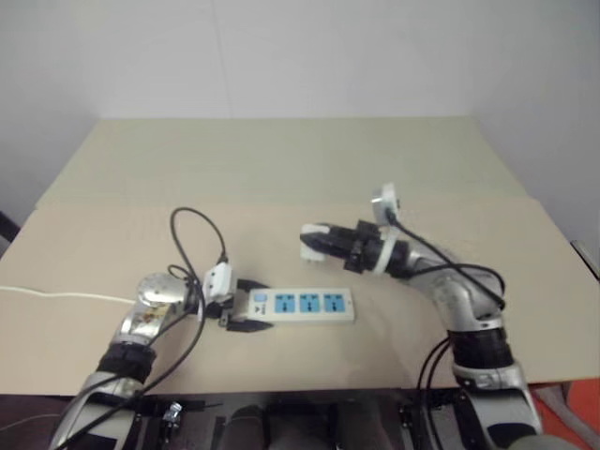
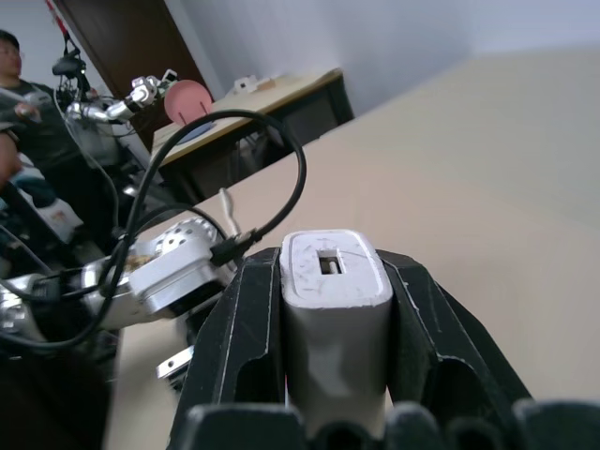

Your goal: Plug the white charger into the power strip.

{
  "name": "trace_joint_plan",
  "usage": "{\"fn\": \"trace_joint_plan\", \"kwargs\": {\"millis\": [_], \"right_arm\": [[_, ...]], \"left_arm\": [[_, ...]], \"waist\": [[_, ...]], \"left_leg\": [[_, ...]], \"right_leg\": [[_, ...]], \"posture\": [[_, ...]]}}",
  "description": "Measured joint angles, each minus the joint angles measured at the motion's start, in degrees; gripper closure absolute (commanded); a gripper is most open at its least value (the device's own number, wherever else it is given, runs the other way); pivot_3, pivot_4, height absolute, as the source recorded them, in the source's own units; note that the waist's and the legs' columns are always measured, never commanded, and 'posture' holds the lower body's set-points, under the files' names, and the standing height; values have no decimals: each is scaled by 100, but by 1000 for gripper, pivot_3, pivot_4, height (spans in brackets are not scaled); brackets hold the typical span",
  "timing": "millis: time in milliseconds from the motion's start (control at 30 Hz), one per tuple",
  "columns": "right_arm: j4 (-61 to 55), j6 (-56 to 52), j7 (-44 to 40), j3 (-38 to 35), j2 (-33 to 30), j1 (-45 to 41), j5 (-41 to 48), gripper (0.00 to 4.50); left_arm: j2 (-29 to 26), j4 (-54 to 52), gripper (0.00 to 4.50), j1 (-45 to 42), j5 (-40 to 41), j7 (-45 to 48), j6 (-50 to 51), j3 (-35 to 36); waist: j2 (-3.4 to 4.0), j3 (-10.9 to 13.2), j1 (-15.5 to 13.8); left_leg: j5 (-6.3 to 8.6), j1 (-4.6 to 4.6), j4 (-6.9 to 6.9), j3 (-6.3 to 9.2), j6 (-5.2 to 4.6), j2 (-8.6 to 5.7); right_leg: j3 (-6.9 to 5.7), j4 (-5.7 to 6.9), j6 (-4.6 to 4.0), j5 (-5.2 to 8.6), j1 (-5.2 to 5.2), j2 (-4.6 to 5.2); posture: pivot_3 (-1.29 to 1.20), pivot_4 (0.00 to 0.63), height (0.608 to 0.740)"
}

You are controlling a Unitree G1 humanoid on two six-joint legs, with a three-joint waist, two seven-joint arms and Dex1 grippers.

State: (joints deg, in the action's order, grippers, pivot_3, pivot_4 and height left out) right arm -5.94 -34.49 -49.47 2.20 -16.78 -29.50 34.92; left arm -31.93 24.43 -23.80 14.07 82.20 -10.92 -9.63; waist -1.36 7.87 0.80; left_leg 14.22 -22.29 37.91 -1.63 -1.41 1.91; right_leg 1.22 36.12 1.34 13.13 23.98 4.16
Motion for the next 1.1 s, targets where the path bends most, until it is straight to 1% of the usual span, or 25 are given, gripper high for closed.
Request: {"fn": "trace_joint_plan", "kwargs": {"millis": [233,400,533,733,1100], "right_arm": [[190,952,-667,478,45,313,-380,3360],[652,1643,-994,758,346,318,-670,3360],[875,1901,-1168,905,500,317,-787,3360],[1181,2154,-1400,1054,545,318,-951,3360],[1426,2239,-1464,1120,587,318,-1143,3360]], "left_arm": [[-20,-5,1207,-1,1,-7,52,-2],[-22,-42,1207,-1,0,0,96,-14],[-21,-101,1207,9,-5,-12,129,-37],[-21,-126,1207,20,-7,-21,157,-36],[-23,-213,1207,57,-14,-52,238,-35]], "waist": [[0,0,0],[0,0,1],[0,0,-5],[0,0,-5],[0,0,-10]], "left_leg": [[0,6,0,-1,0,0],[0,4,0,-1,0,0],[-1,2,0,0,1,0],[-1,4,0,-1,1,0],[-1,3,0,0,1,-1]], "right_leg": [[0,4,0,0,-2,0],[0,3,0,0,-1,-1],[0,2,0,0,-1,0],[0,4,-1,0,0,0],[0,3,-1,0,-1,1]], "posture": [[0,150,740],[0,150,740],[0,150,740],[0,150,740],[0,150,740]]}}
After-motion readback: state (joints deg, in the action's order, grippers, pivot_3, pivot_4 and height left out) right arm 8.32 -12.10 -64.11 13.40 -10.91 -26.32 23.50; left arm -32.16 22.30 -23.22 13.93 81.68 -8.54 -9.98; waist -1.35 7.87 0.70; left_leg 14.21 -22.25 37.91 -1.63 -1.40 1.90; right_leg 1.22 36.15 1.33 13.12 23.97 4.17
